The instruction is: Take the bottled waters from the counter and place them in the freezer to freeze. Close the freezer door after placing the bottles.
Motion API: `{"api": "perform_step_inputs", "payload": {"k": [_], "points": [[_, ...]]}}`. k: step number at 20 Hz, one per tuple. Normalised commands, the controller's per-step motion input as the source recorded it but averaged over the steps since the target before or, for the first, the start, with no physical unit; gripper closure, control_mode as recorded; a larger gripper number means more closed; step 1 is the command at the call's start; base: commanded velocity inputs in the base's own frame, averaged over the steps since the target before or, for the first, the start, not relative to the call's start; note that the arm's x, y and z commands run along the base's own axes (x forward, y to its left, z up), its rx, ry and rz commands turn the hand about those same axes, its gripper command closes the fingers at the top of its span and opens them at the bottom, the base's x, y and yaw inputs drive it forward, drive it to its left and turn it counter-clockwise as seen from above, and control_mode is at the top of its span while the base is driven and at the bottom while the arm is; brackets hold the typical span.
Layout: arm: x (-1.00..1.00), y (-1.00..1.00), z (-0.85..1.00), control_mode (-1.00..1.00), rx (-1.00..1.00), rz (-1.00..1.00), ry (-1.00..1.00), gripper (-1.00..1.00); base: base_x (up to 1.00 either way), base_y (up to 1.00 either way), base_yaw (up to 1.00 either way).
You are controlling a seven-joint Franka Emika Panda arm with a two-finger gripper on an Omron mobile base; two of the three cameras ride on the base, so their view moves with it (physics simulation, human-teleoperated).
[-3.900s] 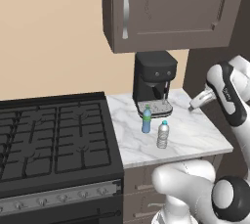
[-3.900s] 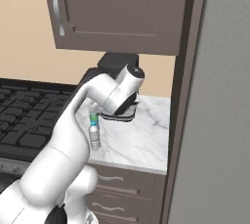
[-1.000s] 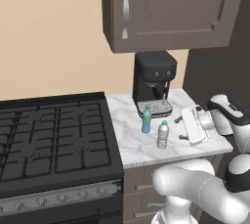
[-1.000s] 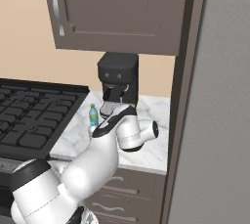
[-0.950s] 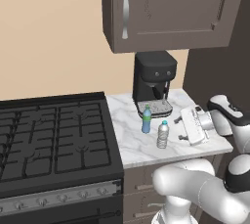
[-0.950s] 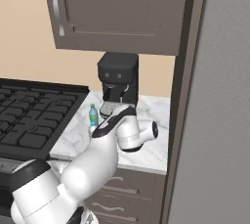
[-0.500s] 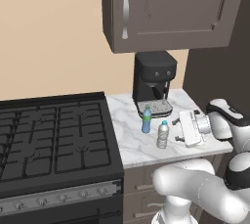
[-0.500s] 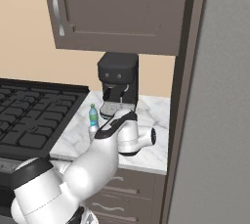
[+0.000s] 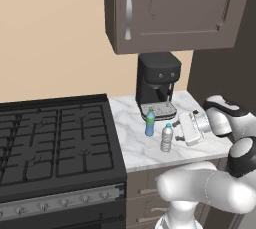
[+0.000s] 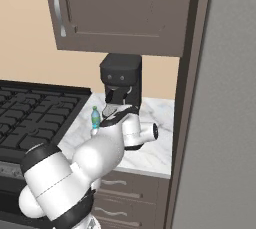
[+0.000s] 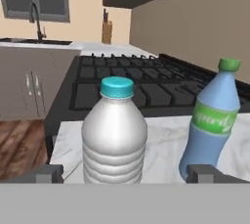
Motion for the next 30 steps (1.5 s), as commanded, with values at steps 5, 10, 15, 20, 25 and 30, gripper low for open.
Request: {"api": "perform_step_inputs", "payload": {"k": [5,10,15,20,25,30], "points": [[-0.02,0.00,-0.13,-1.00,0.00,0.01,0.07,-1.00,0.00,0.00,0.00],[-0.03,0.08,-0.05,-1.00,0.00,0.02,0.05,-1.00,0.00,0.00,0.00],[0.00,0.15,0.00,-1.00,0.00,0.03,0.03,-1.00,0.00,0.00,0.00],[0.00,0.17,0.00,-1.00,0.00,0.04,0.06,-1.00,0.00,0.00,0.00],[0.00,0.15,0.00,-1.00,0.00,0.02,0.05,-1.00,0.00,0.00,0.00],[0.00,0.29,-0.03,-1.00,0.00,0.03,0.04,-1.00,0.00,0.00,0.00]]}}
